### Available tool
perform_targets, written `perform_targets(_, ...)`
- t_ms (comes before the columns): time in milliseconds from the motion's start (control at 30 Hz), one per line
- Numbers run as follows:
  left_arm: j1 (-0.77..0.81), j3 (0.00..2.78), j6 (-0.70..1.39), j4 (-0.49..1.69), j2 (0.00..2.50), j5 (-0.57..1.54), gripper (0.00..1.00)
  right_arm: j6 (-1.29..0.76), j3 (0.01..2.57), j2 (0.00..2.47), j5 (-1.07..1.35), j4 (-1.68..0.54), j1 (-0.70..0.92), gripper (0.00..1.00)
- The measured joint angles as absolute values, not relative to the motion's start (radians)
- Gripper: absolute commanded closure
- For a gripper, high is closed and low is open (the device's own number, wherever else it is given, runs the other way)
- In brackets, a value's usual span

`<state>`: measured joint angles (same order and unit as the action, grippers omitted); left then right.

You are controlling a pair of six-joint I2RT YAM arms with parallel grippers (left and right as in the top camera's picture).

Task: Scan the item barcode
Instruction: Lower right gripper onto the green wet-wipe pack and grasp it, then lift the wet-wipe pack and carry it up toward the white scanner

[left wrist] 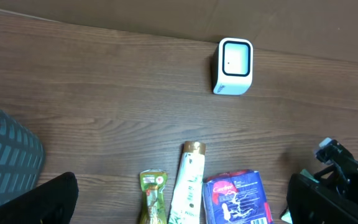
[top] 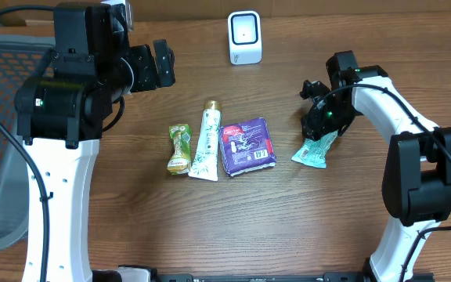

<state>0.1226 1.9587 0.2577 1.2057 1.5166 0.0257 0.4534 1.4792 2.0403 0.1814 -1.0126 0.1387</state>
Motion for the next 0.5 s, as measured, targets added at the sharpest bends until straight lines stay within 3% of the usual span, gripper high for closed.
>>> perform_targets(233, 0.123, 1.959, 0.258, 1.206, 1.517, 0.026, 0.00, 0.191, 1.479, 2.040, 0.154, -1.078, 0.103, 0.43)
perform_targets(367, 0.123, 1.959, 0.258, 1.205, 1.517, 0.026, 0.00, -0.019, 1.479, 2.040, 0.150, -1.153, 0.087, 0.25)
perform_targets(433, 0.123, 1.959, 0.258, 1.206, 1.517, 0.026, 0.00, -0.068, 1.479, 2.040, 0.150, -1.192, 0.088, 0.11)
perform_targets(500, 0.123, 1.959, 0.258, 1.206, 1.517, 0.026, 0.01, -0.077, 1.479, 2.040, 0.150, -1.195, 0.085, 0.09)
